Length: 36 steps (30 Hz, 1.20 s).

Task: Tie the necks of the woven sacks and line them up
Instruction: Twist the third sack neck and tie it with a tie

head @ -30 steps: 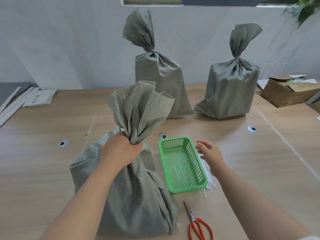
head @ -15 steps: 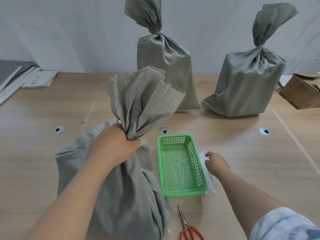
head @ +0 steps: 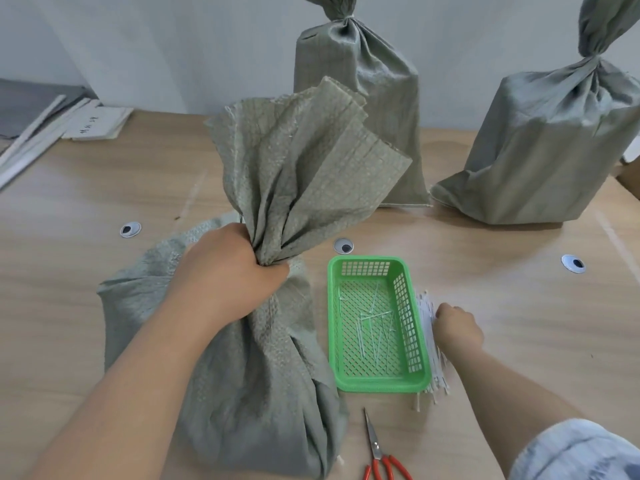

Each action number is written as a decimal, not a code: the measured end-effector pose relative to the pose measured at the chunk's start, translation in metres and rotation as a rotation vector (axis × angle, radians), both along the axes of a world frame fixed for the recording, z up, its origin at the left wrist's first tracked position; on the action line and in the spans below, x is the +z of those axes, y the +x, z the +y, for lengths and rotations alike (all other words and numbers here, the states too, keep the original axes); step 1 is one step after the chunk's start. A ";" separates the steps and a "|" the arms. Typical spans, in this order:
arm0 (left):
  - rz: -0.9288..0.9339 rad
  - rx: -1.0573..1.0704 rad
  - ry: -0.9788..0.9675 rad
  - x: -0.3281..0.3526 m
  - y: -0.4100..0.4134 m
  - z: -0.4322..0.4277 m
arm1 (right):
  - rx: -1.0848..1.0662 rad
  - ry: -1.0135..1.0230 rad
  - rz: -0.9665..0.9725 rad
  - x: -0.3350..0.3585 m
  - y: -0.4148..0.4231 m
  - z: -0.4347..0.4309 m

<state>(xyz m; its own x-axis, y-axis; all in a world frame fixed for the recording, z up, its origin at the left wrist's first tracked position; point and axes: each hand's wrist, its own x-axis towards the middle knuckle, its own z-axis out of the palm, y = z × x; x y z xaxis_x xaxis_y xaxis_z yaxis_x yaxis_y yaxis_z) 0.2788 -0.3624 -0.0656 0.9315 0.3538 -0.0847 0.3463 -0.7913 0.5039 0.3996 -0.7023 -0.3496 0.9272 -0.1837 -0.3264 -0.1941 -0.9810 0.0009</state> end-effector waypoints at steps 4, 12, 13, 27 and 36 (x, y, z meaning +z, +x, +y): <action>-0.007 -0.010 0.021 -0.001 -0.002 0.001 | -0.015 0.023 -0.018 -0.008 -0.003 -0.004; 0.009 -0.023 0.043 -0.001 -0.004 0.004 | -0.037 0.024 -0.082 0.015 -0.012 -0.007; 0.017 -0.033 0.049 0.000 -0.004 0.004 | -0.040 0.012 -0.092 0.021 -0.015 -0.008; 0.026 -0.147 -0.119 0.007 -0.019 0.023 | -0.036 0.591 -0.611 0.153 -0.082 0.064; 0.011 -0.233 -0.598 0.012 -0.024 0.046 | 0.028 0.905 -0.684 0.237 -0.137 0.161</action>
<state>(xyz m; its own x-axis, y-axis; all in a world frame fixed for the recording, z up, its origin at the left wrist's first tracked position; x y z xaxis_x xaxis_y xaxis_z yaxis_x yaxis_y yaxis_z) 0.2546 -0.3163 -0.0538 0.9762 0.0313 -0.2145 0.2069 -0.4299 0.8788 0.2629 -0.5417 -0.1130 0.9621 -0.1140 0.2476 0.1403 -0.5714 -0.8086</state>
